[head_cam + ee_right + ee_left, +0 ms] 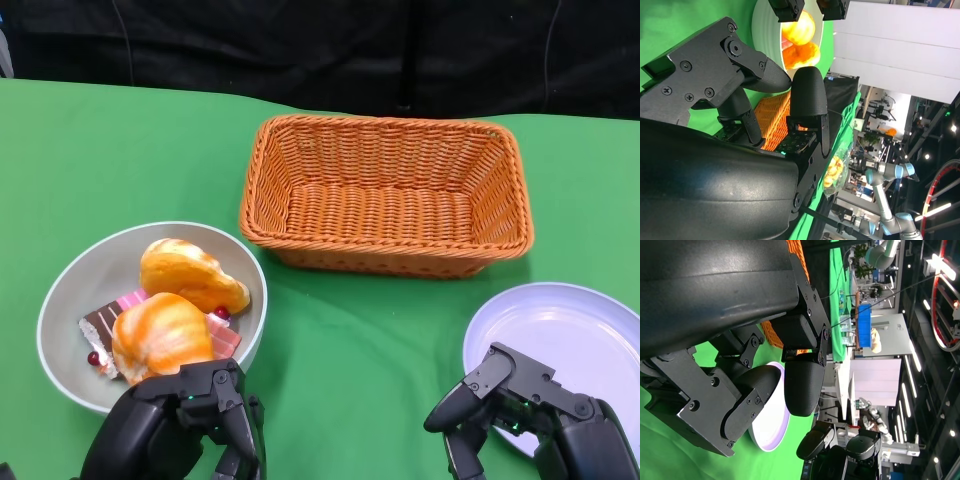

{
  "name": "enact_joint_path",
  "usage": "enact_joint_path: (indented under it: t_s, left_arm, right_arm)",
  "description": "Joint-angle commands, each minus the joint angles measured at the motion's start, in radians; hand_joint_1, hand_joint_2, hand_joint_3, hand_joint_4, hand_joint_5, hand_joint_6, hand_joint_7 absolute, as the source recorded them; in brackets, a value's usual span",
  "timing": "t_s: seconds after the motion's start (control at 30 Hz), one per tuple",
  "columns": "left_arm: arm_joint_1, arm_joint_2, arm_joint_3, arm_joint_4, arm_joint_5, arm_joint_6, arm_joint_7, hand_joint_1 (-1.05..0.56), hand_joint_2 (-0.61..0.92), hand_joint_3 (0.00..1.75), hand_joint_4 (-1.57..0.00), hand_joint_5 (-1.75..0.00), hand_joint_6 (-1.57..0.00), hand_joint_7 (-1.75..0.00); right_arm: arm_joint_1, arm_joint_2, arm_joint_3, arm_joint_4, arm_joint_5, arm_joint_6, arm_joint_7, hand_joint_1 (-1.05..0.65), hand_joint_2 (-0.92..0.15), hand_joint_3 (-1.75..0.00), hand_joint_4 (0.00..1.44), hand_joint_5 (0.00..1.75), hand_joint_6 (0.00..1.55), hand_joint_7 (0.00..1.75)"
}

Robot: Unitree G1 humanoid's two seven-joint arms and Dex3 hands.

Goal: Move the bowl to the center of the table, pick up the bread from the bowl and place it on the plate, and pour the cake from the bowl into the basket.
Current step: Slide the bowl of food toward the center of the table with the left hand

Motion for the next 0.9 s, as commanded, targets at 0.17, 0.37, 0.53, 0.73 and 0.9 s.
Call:
enact_joint_path:
  t_s: [0.17, 0.37, 0.53, 0.73, 0.9]
  left_arm:
    - [0.008, 0.012, 0.007, -0.015, 0.006, 0.008, 0.009, -0.08, 0.28, 1.58, -0.96, -1.56, -0.95, -1.32]
    - [0.005, 0.010, 0.007, -0.007, 0.009, -0.007, 0.004, -0.07, 0.29, 1.57, -0.96, -1.58, -0.95, -1.33]
    - [0.006, 0.012, 0.008, -0.010, -0.004, 0.007, 0.000, -0.07, 0.29, 1.58, -0.95, -1.58, -0.94, -1.33]
    - [0.008, 0.010, 0.014, -0.018, -0.019, 0.007, 0.001, -0.08, 0.32, 1.50, -0.95, -1.53, -0.94, -1.29]
    - [0.005, -0.003, 0.024, -0.021, -0.025, -0.022, 0.003, -0.06, 0.40, 1.32, -0.88, -1.37, -0.87, -1.16]
  right_arm:
    - [0.005, -0.003, 0.001, -0.009, 0.007, 0.003, -0.005, -0.21, -0.44, -1.18, 0.73, 1.71, 0.74, 1.42]
    - [0.007, -0.003, 0.002, -0.010, 0.006, 0.006, -0.005, -0.21, -0.44, -1.18, 0.74, 1.71, 0.74, 1.41]
    - [0.008, 0.000, 0.003, -0.010, 0.014, 0.011, -0.003, -0.22, -0.44, -1.18, 0.74, 1.72, 0.74, 1.41]
    - [0.008, 0.000, 0.007, -0.010, 0.003, 0.005, -0.008, -0.22, -0.44, -1.18, 0.73, 1.71, 0.75, 1.41]
    - [0.013, -0.001, 0.007, -0.014, 0.005, 0.007, -0.009, -0.22, -0.44, -1.18, 0.73, 1.72, 0.74, 1.42]
